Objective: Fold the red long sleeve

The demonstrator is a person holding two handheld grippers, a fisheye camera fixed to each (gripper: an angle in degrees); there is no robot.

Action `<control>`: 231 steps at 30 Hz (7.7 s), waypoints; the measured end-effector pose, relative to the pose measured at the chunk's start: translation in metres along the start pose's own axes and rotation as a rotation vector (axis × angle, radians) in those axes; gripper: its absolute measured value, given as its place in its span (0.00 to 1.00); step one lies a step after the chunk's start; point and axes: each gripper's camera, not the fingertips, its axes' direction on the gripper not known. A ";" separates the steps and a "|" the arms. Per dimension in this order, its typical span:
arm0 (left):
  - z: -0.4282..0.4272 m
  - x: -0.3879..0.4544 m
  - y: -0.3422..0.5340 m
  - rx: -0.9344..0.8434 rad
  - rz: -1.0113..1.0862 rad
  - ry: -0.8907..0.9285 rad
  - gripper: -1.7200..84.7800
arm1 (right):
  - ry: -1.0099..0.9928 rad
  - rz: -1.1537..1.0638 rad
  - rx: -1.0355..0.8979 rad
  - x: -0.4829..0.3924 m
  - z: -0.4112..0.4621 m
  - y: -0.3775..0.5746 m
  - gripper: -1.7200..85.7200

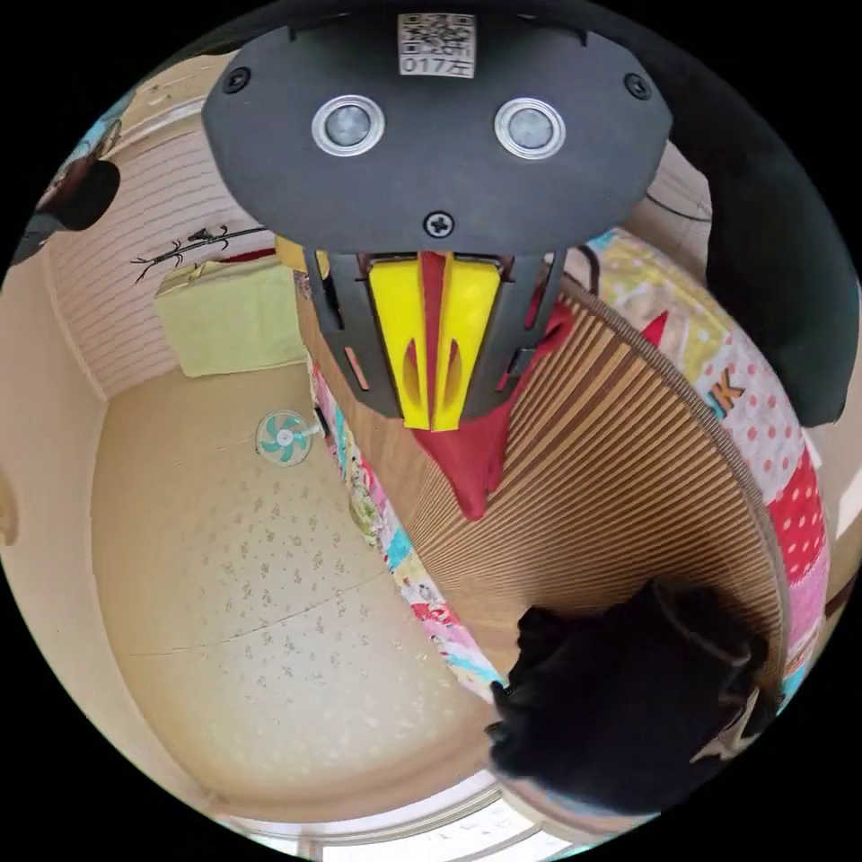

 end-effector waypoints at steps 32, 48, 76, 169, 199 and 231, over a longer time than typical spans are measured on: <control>0.030 -0.015 0.030 -0.068 0.025 0.073 0.08 | 0.183 -0.005 0.013 -0.047 0.021 -0.099 0.02; 0.069 0.144 0.146 -0.466 0.744 0.268 0.12 | 0.253 0.617 0.317 0.114 -0.108 -0.123 0.03; -0.005 0.058 0.085 -1.071 0.241 0.551 0.10 | -1.287 1.119 0.058 0.375 -0.327 -0.075 0.31; 0.196 0.000 0.047 -0.344 0.655 -0.747 0.36 | 0.199 0.223 -0.356 -0.030 -0.021 -0.160 0.37; 0.200 -0.005 0.029 -0.341 0.655 -0.749 0.36 | 0.203 0.222 -0.353 -0.026 -0.017 -0.197 0.37; 0.188 0.019 0.015 -0.353 0.659 -0.739 0.36 | 0.177 0.211 -0.366 -0.047 0.008 -0.219 0.37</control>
